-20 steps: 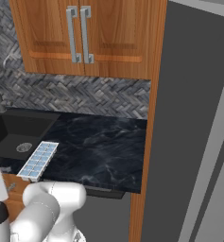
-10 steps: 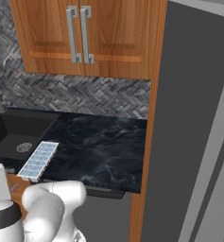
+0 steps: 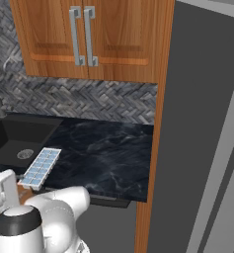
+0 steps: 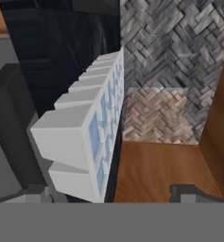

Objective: The ice cube tray has been filled with water. Take the tray and place it in the freezer to make ice. Close the freezer door after placing the tray.

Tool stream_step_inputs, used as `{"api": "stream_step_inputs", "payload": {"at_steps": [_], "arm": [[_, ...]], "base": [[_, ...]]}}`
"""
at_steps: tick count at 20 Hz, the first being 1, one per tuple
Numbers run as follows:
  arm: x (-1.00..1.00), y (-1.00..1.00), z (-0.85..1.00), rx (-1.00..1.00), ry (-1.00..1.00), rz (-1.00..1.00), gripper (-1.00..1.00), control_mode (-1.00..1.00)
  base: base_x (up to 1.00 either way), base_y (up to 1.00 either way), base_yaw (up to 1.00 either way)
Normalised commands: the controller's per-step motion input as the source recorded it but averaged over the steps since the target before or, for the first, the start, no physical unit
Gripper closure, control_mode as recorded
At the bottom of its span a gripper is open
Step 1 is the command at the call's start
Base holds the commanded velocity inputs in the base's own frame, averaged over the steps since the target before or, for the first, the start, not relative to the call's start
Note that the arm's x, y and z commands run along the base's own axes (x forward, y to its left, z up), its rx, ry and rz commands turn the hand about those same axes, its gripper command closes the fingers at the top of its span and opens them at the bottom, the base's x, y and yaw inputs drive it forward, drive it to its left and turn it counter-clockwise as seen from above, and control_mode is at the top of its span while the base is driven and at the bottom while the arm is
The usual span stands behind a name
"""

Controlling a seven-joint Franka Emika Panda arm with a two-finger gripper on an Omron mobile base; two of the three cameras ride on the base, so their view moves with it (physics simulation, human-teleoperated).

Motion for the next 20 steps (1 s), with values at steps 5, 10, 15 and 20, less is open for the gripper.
{"api": "stream_step_inputs", "payload": {"at_steps": [5,10,15,20], "arm": [[0.12,0.00,-0.20,0.00,0.00,0.09,-1.00,-1.00],[0.00,0.00,-0.33,0.00,-0.01,0.10,-1.00,-1.00],[0.03,0.00,-0.21,0.00,-0.02,0.10,-1.00,-1.00],[0.04,0.04,-0.01,-0.01,-0.04,0.06,-1.00,-1.00]], "base": [[0.00,0.00,0.00],[0.00,0.00,0.00],[0.00,0.00,0.00],[0.00,0.00,0.00]]}}
